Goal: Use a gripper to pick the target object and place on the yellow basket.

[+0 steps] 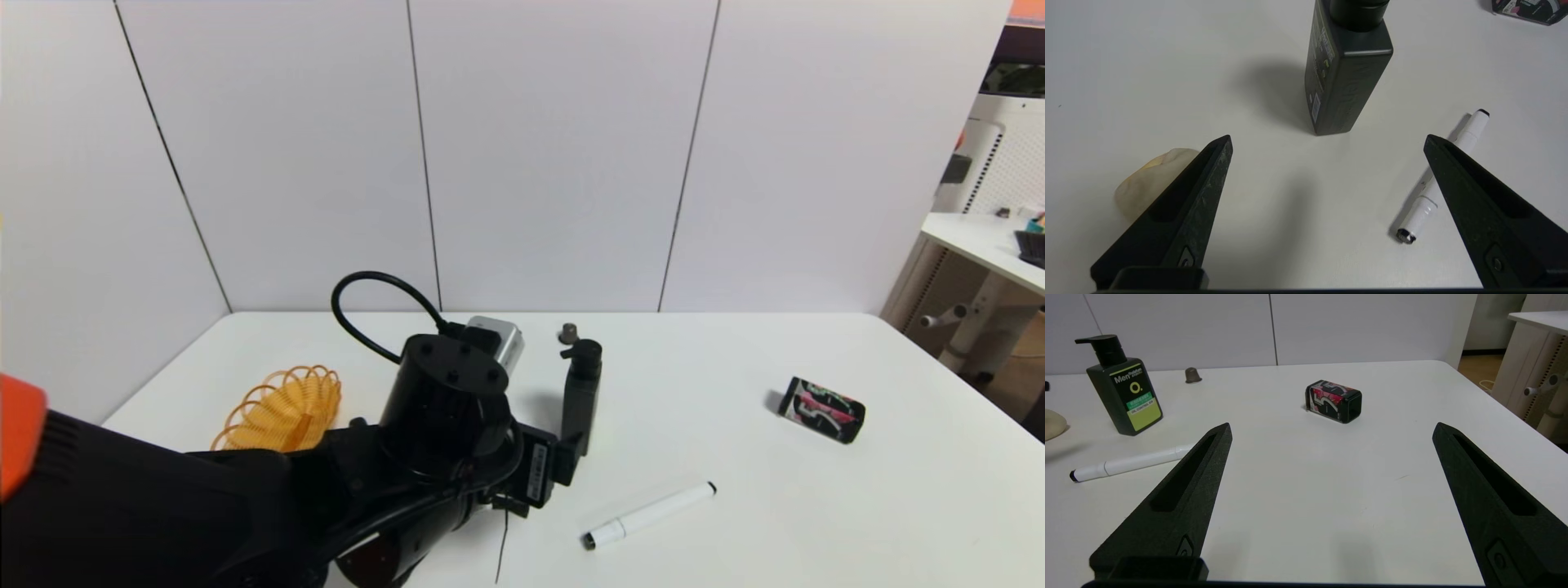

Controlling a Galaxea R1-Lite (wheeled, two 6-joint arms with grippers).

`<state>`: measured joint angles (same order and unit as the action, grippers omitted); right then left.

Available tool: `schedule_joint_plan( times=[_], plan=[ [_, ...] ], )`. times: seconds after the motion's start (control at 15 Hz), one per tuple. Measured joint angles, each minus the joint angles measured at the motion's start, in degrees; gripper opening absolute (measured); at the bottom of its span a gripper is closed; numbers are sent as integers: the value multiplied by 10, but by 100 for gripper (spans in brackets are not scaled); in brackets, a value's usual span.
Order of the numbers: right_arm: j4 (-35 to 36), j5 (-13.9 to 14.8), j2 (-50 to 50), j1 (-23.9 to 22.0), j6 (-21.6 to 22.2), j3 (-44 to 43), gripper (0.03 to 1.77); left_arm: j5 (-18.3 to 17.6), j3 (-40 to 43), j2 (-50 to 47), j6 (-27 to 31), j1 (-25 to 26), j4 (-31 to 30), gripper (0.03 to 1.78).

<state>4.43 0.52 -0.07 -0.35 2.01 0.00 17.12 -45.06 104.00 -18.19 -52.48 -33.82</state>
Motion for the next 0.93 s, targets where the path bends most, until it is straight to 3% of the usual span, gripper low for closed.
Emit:
schedule_joint_plan(
  times=[0.53,0.73,0.93],
  plan=[
    [0,0,0,0,0,0,169,60,-101,143,-6,-22,-78,169],
    [0,0,0,0,0,0,169,95,-123,176,-7,-22,-80,169],
    [0,0,0,0,0,0,169,99,-126,186,-26,-22,-80,169]
  ],
)
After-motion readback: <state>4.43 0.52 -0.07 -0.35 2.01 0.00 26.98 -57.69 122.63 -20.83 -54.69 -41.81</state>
